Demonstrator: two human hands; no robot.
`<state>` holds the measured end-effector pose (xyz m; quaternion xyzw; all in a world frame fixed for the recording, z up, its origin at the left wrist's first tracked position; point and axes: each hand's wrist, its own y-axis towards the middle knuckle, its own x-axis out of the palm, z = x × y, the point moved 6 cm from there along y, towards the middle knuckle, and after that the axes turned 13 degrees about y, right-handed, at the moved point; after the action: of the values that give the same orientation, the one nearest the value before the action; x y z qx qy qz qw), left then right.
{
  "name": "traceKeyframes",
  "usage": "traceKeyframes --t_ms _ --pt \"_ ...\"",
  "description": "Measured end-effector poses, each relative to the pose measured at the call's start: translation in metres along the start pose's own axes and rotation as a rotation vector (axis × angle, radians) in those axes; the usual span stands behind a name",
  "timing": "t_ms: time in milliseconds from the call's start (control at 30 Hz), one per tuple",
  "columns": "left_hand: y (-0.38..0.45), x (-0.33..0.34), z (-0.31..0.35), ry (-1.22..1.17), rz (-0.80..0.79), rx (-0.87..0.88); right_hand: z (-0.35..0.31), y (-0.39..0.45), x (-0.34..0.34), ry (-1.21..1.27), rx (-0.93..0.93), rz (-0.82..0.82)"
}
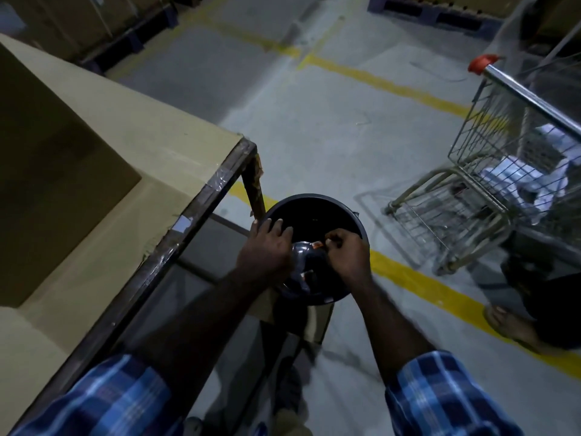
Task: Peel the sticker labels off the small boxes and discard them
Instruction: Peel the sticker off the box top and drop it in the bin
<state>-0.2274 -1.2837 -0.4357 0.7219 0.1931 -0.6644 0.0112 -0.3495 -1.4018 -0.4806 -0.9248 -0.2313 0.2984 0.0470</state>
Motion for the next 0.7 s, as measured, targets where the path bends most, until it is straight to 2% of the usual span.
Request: traceKeyframes --t_ms 267,433,500,600,700 --pt "-0.007 -0.017 -0.01 -0.112 0.01 -0.029 -0.047 -0.002 -0.013 0.092 -0.047 0.076" --pt "-0.037 -0.063 -0.031 -0.161 0.178 -0.089 -0.118 -0.034 -0.013 0.22 -0.172 0.108" --pt "-0.062 -0.09 -0.045 -0.174 0.294 -0.106 -0.151 -0.056 -0.013 0.291 -0.23 0.155" --pt "-0.122 -0.132 -0.068 -0.218 0.494 -0.129 -0.201 -0.105 -0.009 0.419 -0.364 0.195" --pt "-0.197 -0.154 -0.1 -0.229 0.58 -0.21 -0.249 -0.168 0.009 0.536 -0.524 0.197"
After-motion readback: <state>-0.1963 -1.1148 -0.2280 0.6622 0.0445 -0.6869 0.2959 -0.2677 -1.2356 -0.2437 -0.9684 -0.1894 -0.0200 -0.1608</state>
